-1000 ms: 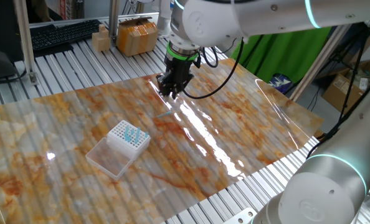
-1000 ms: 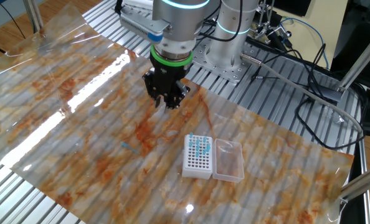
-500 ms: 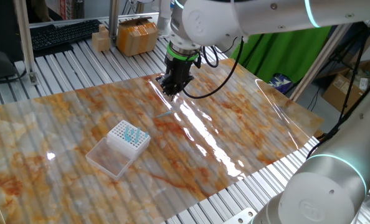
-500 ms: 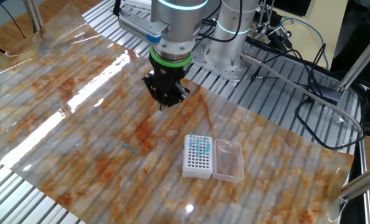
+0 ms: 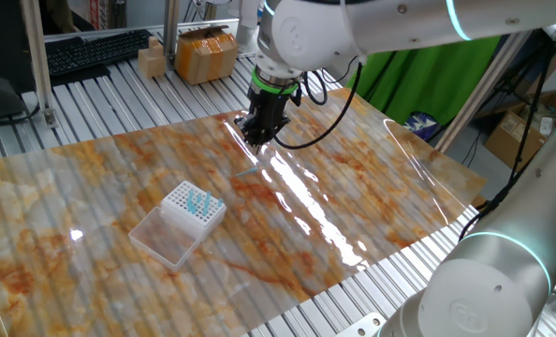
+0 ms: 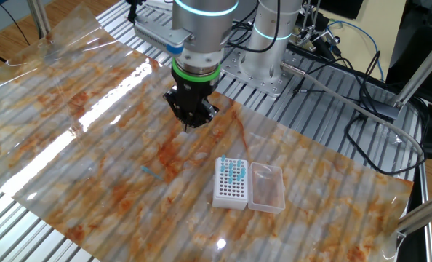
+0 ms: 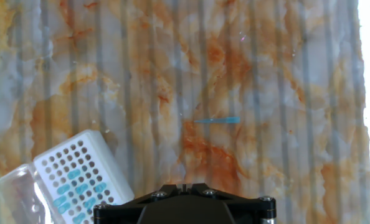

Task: Insert a medium pipette tip into the holder for medium pipette tips

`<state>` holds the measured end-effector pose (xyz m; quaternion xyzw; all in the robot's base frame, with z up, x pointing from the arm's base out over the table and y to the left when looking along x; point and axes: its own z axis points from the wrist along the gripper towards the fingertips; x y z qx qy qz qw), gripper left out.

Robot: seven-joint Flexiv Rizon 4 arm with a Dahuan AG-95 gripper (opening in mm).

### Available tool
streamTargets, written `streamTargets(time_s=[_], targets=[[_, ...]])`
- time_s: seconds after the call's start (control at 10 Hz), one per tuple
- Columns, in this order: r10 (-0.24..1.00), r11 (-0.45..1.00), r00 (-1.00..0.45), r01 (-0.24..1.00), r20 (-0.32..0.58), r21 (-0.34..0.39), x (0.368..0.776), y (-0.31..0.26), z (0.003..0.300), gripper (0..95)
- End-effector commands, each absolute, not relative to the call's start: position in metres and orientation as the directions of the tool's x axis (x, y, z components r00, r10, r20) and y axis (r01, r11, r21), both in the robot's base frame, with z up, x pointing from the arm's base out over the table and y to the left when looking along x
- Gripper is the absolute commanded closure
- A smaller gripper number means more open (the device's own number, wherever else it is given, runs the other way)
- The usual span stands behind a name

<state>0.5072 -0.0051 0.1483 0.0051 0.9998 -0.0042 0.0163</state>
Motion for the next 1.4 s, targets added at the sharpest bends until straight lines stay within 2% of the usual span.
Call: streamTargets(time_s=[0.1, 1.4], targets=[[0.024, 1.000, -0.999, 0.024, -0.028, -0.010, 0.511, -0.007, 0.141, 95.0], [0.042, 0.999, -0.999, 0.042, -0.016, -0.011, 0.535, -0.020, 0.070, 95.0]])
